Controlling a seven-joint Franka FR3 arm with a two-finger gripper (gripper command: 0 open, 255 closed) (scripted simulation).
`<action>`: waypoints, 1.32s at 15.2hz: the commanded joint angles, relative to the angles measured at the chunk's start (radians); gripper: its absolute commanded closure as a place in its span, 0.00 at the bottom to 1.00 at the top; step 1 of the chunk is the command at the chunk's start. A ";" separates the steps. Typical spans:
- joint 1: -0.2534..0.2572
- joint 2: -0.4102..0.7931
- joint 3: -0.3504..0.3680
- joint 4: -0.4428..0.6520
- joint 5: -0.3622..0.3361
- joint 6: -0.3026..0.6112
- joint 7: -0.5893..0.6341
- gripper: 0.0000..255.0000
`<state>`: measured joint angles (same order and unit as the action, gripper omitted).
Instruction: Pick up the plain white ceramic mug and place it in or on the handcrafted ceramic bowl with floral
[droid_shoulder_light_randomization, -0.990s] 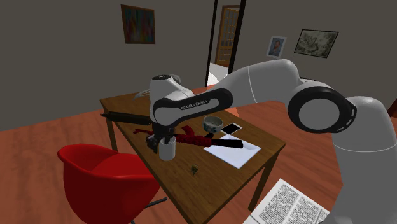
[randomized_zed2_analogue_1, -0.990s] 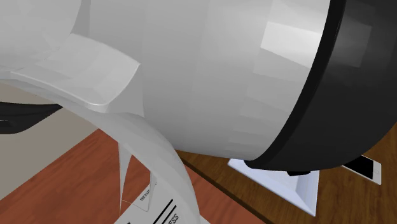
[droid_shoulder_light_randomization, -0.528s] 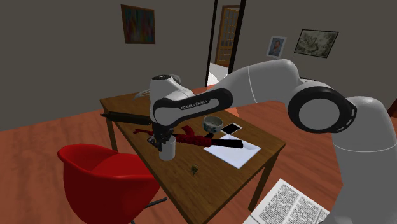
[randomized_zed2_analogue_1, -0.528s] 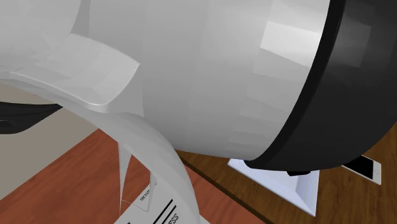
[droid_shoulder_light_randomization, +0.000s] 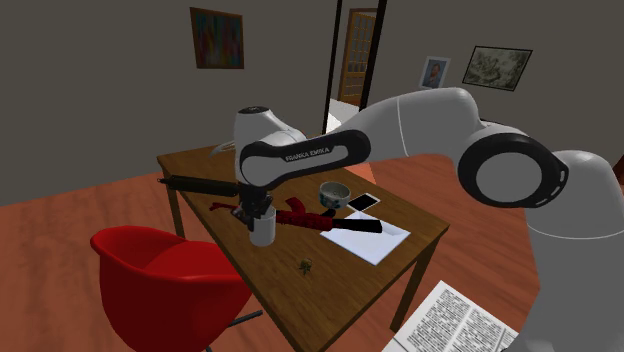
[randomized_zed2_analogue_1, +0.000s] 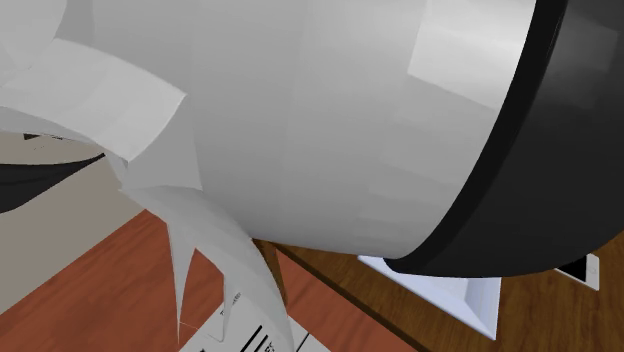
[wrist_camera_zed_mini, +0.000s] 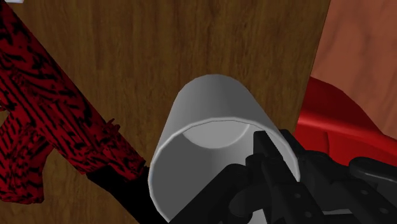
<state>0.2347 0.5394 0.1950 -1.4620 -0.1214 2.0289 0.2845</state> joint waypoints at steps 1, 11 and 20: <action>-0.001 -0.007 0.001 0.015 0.002 -0.022 -0.003 1.00; 0.002 -0.033 0.005 0.109 0.010 -0.142 -0.010 1.00; 0.008 -0.036 0.007 0.227 0.012 -0.262 -0.015 1.00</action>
<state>0.2423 0.5064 0.2018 -1.2455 -0.1095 1.7808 0.2703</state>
